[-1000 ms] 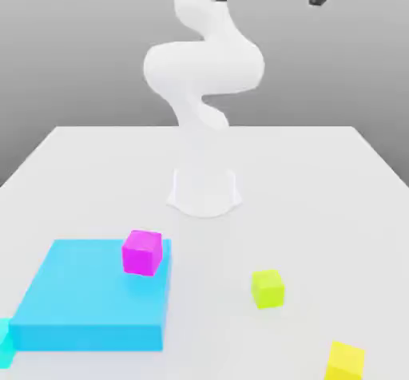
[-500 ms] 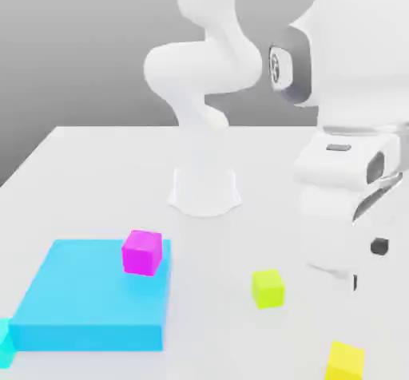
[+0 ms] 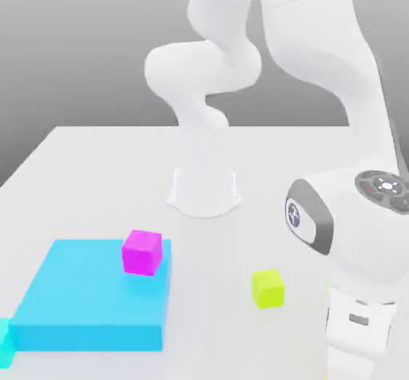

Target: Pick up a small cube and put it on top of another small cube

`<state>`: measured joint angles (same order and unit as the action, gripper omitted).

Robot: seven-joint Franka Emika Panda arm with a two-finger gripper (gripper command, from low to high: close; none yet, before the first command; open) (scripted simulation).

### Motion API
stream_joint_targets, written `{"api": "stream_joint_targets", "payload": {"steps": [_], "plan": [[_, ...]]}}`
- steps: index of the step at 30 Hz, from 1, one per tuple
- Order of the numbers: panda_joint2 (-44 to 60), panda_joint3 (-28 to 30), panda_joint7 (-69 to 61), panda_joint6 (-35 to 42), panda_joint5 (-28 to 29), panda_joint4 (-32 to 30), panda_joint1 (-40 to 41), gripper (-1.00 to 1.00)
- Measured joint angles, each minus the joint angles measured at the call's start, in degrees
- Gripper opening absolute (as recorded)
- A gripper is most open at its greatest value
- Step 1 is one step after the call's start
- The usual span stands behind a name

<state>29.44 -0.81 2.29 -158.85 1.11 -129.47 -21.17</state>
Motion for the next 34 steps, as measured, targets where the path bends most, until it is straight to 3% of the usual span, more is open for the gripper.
{"api": "stream_joint_targets", "payload": {"steps": [7,15,22,30,31,34], "plan": [[-8.9,-0.2,-0.9,6.2,0.2,-2.7,0.4,-1.00],[-24.8,0.6,-14.3,6.0,4.4,-18.6,2.6,-1.00],[-37.7,2.5,-31.6,4.4,1.1,-33.4,1.1,-1.00],[-27.6,3.1,-36.7,-7.7,-2.0,-35.3,-0.4,-1.00],[-25.8,3.1,-36.8,-9.4,-2.2,-35.3,-0.3,1.00],[-25.8,3.1,-36.8,-9.4,-2.2,-35.3,-0.3,1.00]]}}
